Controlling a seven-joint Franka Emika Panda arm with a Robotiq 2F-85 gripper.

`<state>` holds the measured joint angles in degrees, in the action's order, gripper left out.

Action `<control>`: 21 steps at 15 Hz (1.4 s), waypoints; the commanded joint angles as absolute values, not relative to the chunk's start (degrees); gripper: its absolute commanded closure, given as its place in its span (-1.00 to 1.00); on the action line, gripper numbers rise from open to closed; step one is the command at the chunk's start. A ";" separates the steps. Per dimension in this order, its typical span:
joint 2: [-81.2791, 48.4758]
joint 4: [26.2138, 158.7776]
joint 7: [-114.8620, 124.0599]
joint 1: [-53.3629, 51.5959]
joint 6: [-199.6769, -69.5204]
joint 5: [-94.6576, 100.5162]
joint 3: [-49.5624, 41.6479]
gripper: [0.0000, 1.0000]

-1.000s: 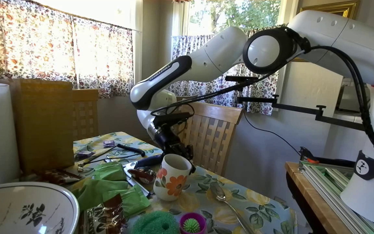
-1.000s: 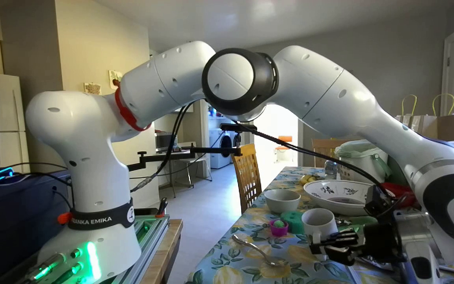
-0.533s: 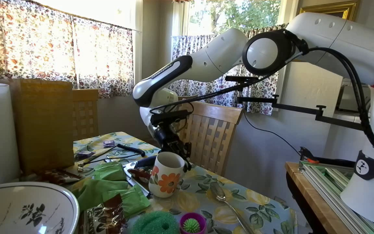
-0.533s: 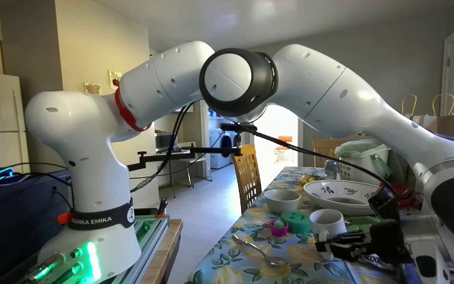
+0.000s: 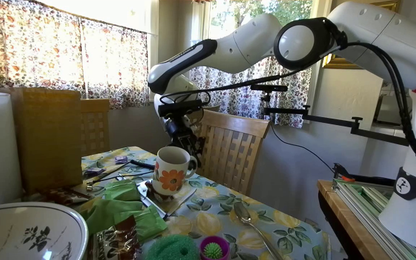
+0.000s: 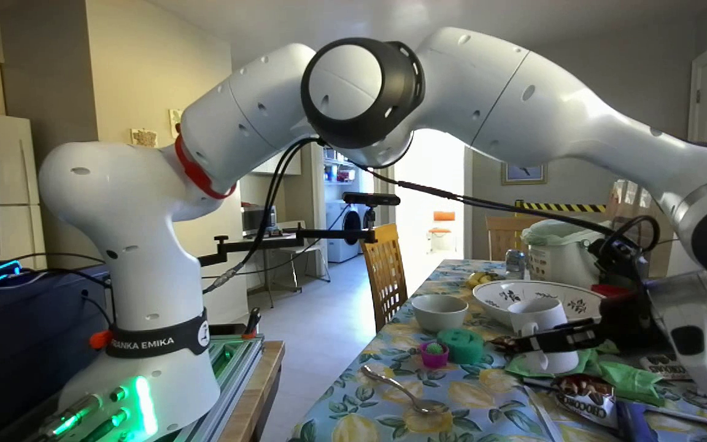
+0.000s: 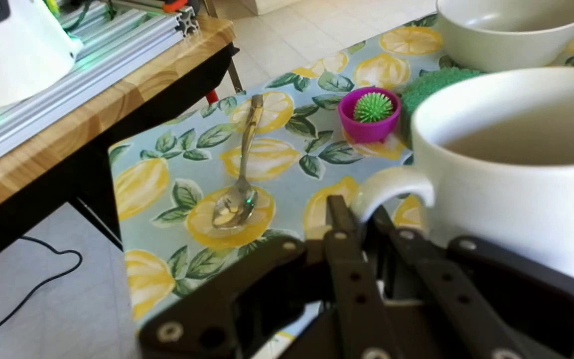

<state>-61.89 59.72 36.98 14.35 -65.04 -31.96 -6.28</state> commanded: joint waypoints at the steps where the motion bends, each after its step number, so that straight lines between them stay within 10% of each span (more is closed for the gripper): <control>1: -54.30 67.13 37.85 13.87 -66.72 -33.23 -6.86 0.94; 21: -18.68 115.88 36.85 0.19 -99.83 -30.79 -6.11 0.94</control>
<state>-27.71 104.72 37.38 1.57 -95.27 -30.71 -7.09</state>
